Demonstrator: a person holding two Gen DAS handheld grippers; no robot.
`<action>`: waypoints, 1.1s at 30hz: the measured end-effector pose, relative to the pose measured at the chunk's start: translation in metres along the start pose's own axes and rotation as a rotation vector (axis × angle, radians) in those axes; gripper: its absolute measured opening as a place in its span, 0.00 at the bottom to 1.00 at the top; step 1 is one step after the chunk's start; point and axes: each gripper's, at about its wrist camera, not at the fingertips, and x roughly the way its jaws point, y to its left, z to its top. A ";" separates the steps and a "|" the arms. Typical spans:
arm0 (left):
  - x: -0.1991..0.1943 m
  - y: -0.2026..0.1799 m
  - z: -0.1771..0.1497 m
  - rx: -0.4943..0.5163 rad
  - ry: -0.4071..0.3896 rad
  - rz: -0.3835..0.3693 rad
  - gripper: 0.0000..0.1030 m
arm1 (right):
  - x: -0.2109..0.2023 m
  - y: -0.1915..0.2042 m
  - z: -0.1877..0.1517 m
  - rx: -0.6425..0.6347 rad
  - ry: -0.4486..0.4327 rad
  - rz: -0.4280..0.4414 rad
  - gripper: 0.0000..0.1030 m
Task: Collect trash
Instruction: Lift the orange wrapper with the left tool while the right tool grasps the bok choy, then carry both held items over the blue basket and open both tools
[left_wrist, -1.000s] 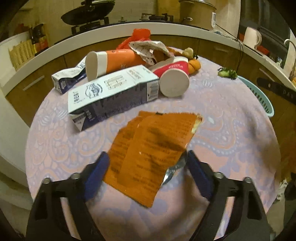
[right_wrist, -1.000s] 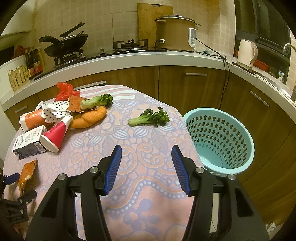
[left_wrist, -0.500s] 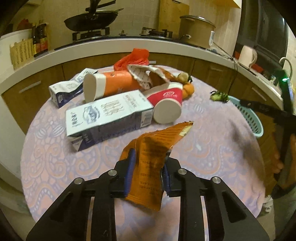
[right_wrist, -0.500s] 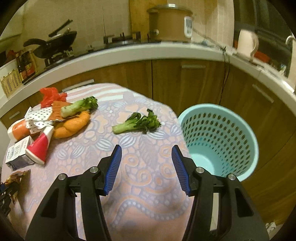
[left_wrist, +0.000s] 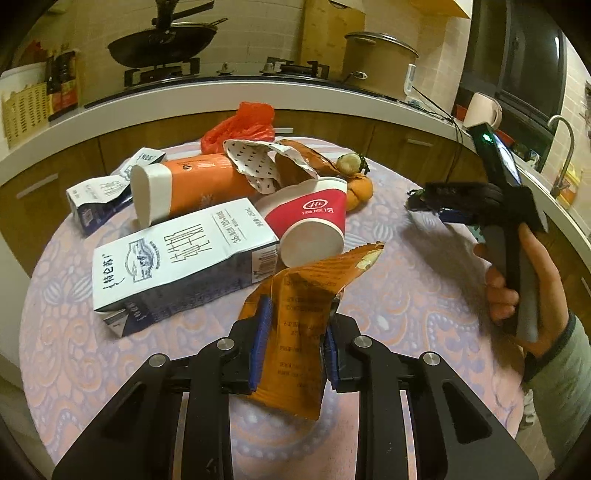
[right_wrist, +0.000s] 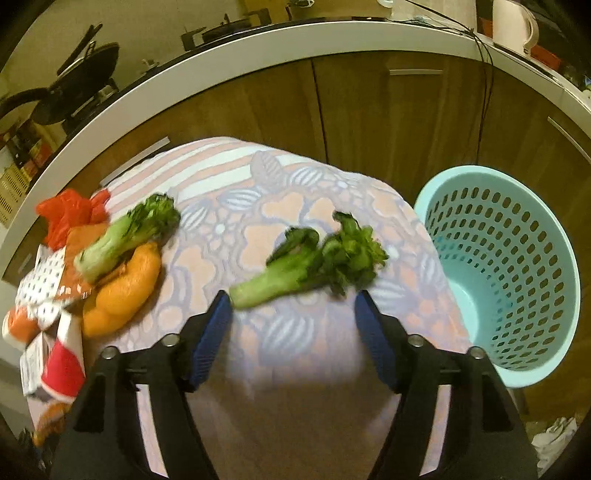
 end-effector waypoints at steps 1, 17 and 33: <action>0.000 0.001 0.000 -0.002 0.000 -0.005 0.23 | 0.002 0.002 0.003 0.007 0.000 -0.007 0.74; -0.006 -0.007 0.000 -0.011 0.004 -0.080 0.20 | -0.004 0.008 0.000 0.001 -0.033 -0.098 0.21; -0.018 -0.053 0.020 0.012 -0.017 -0.199 0.01 | -0.092 -0.015 -0.019 -0.090 -0.193 -0.003 0.19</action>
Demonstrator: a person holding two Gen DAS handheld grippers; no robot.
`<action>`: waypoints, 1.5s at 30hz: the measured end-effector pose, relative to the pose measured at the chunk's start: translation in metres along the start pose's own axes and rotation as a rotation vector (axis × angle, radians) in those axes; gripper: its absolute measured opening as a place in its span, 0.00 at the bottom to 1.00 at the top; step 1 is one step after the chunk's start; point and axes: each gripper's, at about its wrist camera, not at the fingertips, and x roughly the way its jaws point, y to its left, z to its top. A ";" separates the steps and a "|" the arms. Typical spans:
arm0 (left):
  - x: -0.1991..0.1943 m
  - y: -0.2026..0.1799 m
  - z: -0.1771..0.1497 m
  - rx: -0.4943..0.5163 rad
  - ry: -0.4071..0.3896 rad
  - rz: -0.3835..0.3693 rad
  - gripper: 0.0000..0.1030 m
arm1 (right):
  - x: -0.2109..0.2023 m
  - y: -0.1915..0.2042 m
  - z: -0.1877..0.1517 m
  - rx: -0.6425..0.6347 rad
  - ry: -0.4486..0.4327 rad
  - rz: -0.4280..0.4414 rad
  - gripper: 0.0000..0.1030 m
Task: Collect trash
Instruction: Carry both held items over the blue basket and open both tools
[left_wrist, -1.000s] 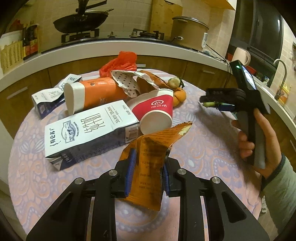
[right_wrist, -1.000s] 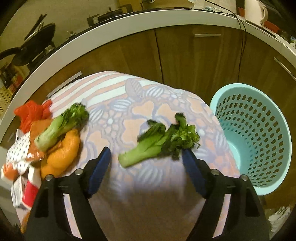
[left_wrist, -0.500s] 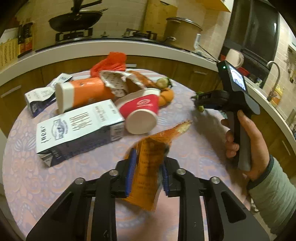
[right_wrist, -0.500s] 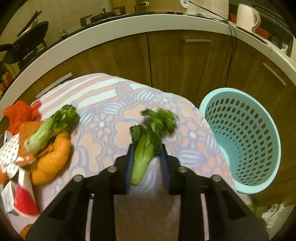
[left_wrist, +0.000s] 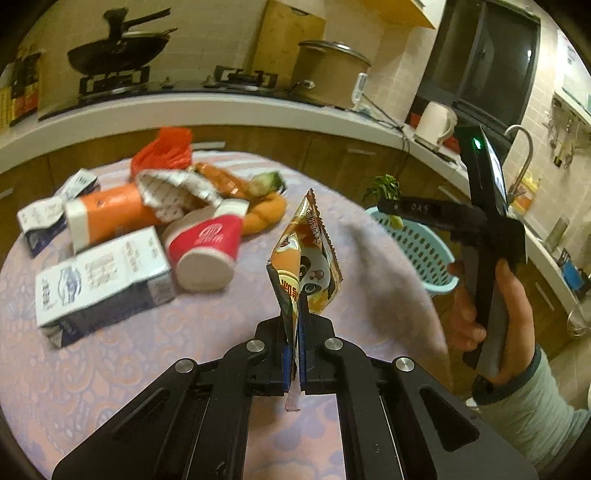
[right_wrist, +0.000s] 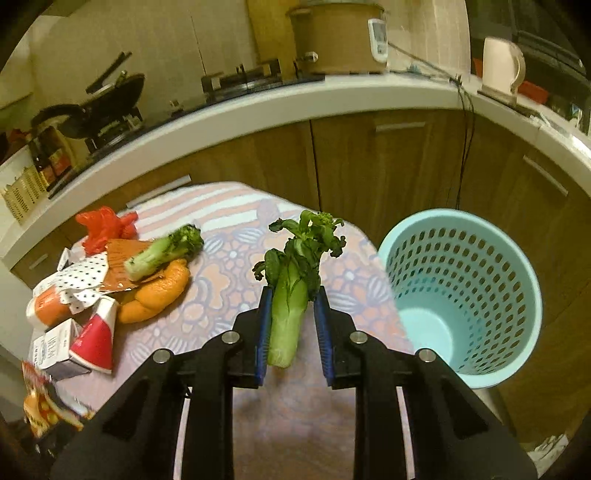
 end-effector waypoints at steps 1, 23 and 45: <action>-0.001 -0.005 0.005 0.007 -0.008 -0.002 0.01 | -0.006 -0.002 0.000 -0.007 -0.012 -0.001 0.19; 0.153 -0.164 0.098 0.183 0.088 -0.206 0.01 | -0.029 -0.148 0.009 0.058 -0.044 -0.117 0.19; 0.334 -0.221 0.072 0.164 0.421 -0.187 0.40 | 0.049 -0.240 -0.037 0.237 0.194 -0.146 0.21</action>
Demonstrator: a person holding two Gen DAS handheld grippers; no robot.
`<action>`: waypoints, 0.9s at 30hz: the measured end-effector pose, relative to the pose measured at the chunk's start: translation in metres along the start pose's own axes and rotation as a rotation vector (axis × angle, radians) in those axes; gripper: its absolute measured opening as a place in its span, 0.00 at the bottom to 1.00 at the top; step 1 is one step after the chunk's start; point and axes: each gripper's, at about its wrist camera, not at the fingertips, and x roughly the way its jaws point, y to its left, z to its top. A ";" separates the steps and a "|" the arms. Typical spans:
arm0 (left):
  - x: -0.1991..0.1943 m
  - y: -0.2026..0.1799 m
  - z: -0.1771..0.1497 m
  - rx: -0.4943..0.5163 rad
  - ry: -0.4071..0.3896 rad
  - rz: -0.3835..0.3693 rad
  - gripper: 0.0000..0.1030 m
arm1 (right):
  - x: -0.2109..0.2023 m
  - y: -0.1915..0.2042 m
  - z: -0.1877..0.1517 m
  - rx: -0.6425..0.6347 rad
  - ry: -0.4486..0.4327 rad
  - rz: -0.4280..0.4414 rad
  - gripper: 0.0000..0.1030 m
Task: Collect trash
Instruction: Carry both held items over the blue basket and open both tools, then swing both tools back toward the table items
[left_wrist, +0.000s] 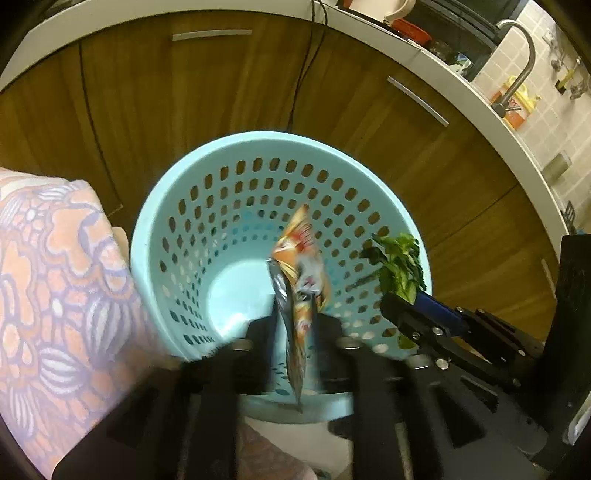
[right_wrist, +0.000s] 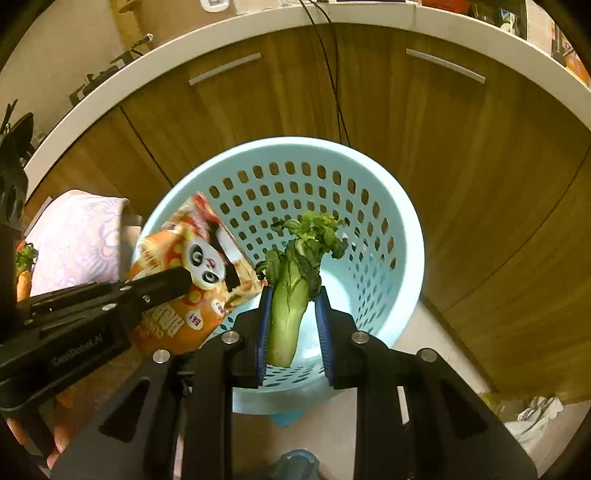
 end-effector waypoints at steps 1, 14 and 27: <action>-0.001 -0.001 0.001 0.002 -0.017 0.002 0.45 | 0.001 0.001 0.000 0.001 0.006 0.005 0.22; -0.044 0.018 -0.008 -0.044 -0.103 -0.002 0.57 | -0.018 0.009 -0.004 0.020 -0.030 0.012 0.48; -0.121 0.045 -0.043 -0.109 -0.234 -0.016 0.57 | -0.058 0.070 -0.009 -0.096 -0.106 0.054 0.48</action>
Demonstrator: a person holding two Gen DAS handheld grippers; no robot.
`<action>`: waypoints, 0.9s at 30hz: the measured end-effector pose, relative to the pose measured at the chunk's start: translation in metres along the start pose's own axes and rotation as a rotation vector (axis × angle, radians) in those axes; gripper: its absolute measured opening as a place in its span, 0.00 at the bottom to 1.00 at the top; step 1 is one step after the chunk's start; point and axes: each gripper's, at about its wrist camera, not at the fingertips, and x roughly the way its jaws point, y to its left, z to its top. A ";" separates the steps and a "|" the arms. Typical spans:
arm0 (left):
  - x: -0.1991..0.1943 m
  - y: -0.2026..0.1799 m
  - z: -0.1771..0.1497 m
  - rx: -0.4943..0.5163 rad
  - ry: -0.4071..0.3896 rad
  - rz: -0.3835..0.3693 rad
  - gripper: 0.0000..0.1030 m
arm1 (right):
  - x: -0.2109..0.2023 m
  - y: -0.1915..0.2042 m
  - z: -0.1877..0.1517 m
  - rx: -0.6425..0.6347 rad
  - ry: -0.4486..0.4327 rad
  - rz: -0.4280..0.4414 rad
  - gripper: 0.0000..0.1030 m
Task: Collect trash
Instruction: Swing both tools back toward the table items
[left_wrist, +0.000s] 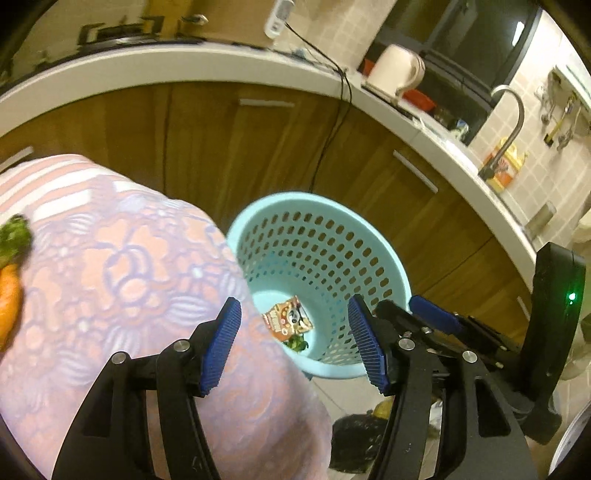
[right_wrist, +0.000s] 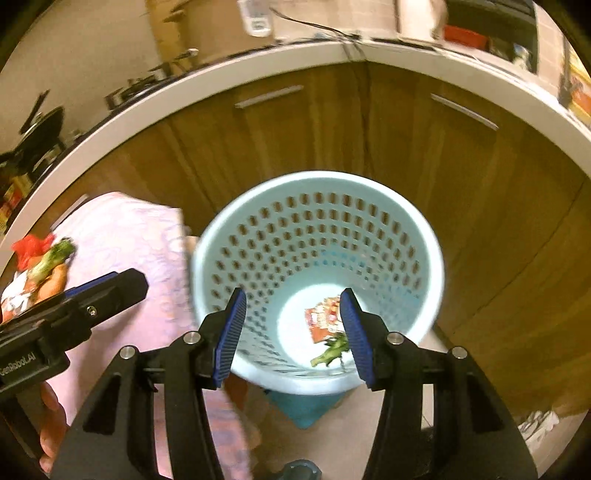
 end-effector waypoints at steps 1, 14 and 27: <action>-0.007 0.002 -0.001 -0.005 -0.012 0.003 0.57 | -0.003 0.008 0.000 -0.015 -0.006 0.006 0.48; -0.127 0.076 -0.028 -0.163 -0.200 0.107 0.57 | -0.009 0.125 -0.015 -0.166 -0.018 0.139 0.48; -0.241 0.185 -0.099 -0.354 -0.303 0.401 0.57 | -0.007 0.258 -0.061 -0.332 -0.013 0.277 0.30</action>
